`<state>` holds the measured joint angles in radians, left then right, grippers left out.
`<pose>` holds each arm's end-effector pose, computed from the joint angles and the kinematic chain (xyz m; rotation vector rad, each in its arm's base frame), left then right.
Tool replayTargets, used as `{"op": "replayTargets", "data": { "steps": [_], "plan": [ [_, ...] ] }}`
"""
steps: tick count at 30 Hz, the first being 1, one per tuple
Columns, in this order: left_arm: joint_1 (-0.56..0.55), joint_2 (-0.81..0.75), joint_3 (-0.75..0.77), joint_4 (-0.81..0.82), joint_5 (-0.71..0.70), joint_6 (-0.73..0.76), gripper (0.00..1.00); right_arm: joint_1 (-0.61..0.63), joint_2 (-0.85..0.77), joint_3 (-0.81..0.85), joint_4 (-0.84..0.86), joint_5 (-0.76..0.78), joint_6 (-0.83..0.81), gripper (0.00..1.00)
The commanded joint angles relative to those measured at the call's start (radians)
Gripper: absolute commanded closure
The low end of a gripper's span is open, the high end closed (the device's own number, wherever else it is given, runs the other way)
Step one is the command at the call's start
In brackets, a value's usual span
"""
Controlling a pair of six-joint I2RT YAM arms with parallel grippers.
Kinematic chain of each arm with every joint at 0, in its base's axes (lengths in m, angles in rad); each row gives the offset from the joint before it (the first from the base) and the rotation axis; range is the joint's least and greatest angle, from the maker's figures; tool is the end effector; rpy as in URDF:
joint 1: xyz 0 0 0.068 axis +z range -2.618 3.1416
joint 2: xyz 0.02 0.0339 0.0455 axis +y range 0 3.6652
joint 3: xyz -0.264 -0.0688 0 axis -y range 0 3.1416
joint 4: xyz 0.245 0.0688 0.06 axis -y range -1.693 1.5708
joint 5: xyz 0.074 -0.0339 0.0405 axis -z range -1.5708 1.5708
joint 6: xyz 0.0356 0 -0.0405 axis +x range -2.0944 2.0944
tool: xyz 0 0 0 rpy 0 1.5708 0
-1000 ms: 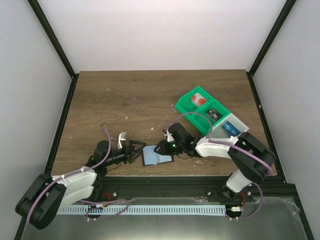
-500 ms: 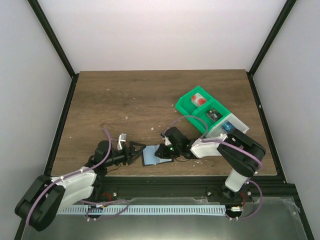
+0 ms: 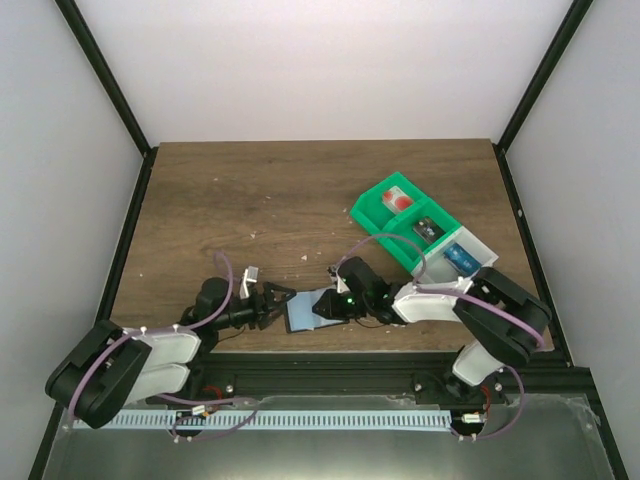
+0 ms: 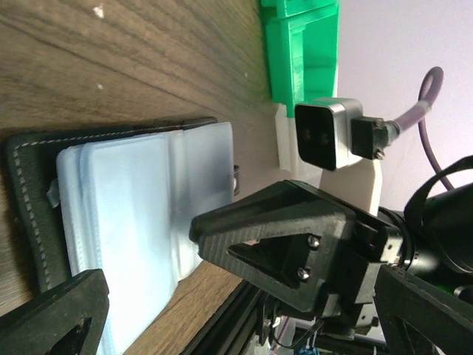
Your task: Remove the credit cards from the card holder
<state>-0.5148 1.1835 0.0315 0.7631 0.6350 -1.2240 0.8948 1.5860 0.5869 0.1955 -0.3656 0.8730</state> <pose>0.1373 -0.1019 0.1196 -0.3195 2.3074 -1.6483 0.1662 0.2275 0.1267 -0.2301 2.6885 1.1551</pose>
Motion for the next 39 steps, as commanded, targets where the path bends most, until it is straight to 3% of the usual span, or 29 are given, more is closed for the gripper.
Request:
{"op": "replayTargets", "data": {
  "steps": [1, 19, 27, 33, 39],
  "plan": [
    [-0.003, 0.016, 0.040, 0.040, 0.003, 0.018, 0.00, 0.012, -0.069, -0.002, -0.067, 0.061, -0.024, 0.82],
    [-0.071, 0.249, 0.081, 0.201, -0.028, -0.016, 0.00, 0.012, 0.062, -0.050, 0.062, -0.002, -0.013, 0.84],
    [-0.143, 0.238, 0.139, 0.199, -0.039, -0.054, 0.02, 0.011, 0.065, -0.078, 0.114, -0.009, -0.003, 0.86],
    [-0.143, 0.192, 0.137, 0.126, -0.074, -0.005, 0.24, 0.011, 0.063, -0.085, 0.130, -0.012, -0.001, 0.87],
    [-0.142, 0.212, 0.131, 0.105, -0.074, 0.024, 0.55, 0.011, 0.049, -0.090, 0.130, -0.016, -0.002, 0.88]
  ]
}}
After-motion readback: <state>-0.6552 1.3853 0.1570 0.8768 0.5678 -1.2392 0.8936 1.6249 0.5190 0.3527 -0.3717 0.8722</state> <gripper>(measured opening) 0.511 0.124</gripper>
